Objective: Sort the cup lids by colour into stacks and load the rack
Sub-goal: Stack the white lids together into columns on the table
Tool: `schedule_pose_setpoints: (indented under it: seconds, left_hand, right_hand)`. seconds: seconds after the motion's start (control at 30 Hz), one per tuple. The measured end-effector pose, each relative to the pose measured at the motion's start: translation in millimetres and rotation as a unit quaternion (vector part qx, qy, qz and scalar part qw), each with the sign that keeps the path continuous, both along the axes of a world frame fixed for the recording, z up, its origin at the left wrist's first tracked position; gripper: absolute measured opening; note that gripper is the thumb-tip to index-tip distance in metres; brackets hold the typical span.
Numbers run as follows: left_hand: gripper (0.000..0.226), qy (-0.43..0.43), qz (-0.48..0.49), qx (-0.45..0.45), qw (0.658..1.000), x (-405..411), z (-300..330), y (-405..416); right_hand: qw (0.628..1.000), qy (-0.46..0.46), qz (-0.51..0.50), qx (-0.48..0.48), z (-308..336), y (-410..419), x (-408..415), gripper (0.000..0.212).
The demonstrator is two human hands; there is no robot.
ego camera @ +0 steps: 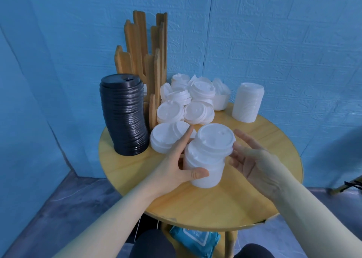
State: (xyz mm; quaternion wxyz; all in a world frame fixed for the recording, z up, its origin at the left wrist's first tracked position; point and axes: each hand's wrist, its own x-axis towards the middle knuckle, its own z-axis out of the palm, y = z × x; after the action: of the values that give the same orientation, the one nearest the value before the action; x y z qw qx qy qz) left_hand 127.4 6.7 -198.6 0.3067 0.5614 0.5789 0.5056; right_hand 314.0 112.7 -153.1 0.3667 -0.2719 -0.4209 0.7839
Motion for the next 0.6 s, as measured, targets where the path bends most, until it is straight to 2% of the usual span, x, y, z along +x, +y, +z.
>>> schedule_pose_setpoints:
  seconds: [0.07,0.13,0.23,0.3,0.4,0.5,0.57,0.6]
  left_hand:
    - [0.1,0.002,0.001,0.003,1.0,0.4,1.0,-0.2]
    - [0.098,0.006,0.004,0.008,1.0,0.5,1.5,0.1]
    - [0.096,0.016,0.006,0.011,1.0,-0.3,0.1,0.9]
    - [0.091,0.018,0.013,0.013,1.0,-0.7,-1.0,1.7]
    - [0.085,0.021,0.022,0.018,0.999,0.8,0.6,1.2]
    - [0.083,0.018,0.02,0.02,0.999,0.2,0.1,0.8]
    - [0.087,0.013,0.016,0.019,1.0,-0.7,-0.9,0.5]
    - [0.09,0.007,0.014,0.016,1.0,-1.2,-1.2,0.7]
  right_hand:
    - [0.995,-0.077,0.008,0.055,-1.1,-3.9,2.2,0.044]
    - [0.983,-0.149,0.001,0.105,-1.5,-5.8,5.6,0.033]
    - [0.953,-0.239,-0.004,0.185,0.5,-10.1,10.7,0.018]
    - [0.929,-0.289,-0.001,0.23,1.2,-12.7,10.0,0.019]
    - [0.898,-0.32,-0.011,0.3,1.0,-13.5,3.8,0.039]
    - [0.845,-0.333,0.014,0.418,3.8,-14.9,-4.7,0.069]
    - [0.82,-0.327,0.046,0.467,3.1,-12.9,-10.6,0.076]
    - [0.823,-0.317,0.062,0.468,3.4,-11.0,-12.8,0.074]
